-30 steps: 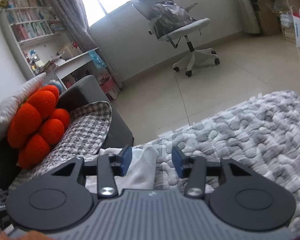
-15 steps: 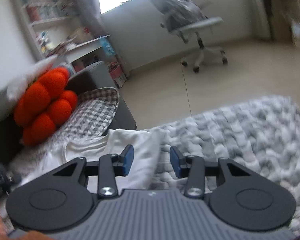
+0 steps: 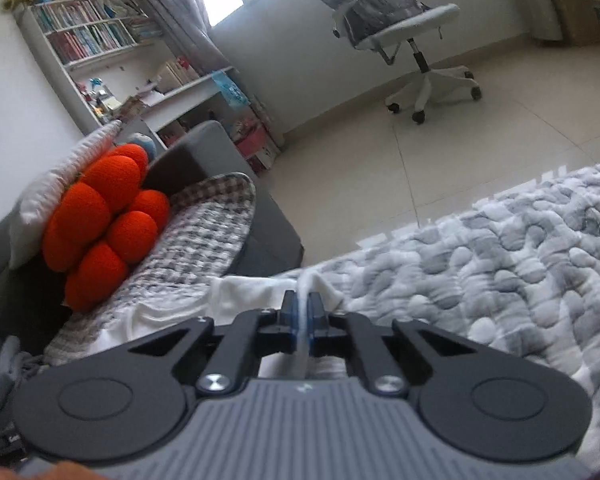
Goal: Fold clothes
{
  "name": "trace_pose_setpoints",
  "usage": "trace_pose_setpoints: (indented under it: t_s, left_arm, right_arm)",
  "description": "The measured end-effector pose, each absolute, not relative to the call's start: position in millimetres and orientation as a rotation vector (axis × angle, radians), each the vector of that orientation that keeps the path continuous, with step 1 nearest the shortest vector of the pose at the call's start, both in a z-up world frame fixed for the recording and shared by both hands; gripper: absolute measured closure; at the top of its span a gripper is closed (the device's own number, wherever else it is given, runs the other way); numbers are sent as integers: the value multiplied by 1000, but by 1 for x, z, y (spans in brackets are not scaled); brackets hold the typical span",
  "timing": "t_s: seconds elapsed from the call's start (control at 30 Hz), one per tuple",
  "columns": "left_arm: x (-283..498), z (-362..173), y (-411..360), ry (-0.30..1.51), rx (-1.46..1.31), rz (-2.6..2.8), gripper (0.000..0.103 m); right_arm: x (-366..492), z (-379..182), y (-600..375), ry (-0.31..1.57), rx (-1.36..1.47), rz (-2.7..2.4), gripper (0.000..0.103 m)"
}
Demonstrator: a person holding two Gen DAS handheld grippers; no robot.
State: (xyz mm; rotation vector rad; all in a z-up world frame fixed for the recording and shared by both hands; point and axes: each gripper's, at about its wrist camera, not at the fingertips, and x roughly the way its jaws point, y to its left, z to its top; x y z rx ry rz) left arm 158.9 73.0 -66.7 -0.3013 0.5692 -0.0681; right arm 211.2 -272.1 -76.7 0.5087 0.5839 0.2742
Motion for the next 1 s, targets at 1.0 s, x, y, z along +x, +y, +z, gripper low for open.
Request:
trace_pose_setpoints:
  t_s: [1.0]
  left_arm:
    - [161,-75,68,600,-269,-101,93]
  right_arm:
    - [121,-63,-271,640,369,269,89]
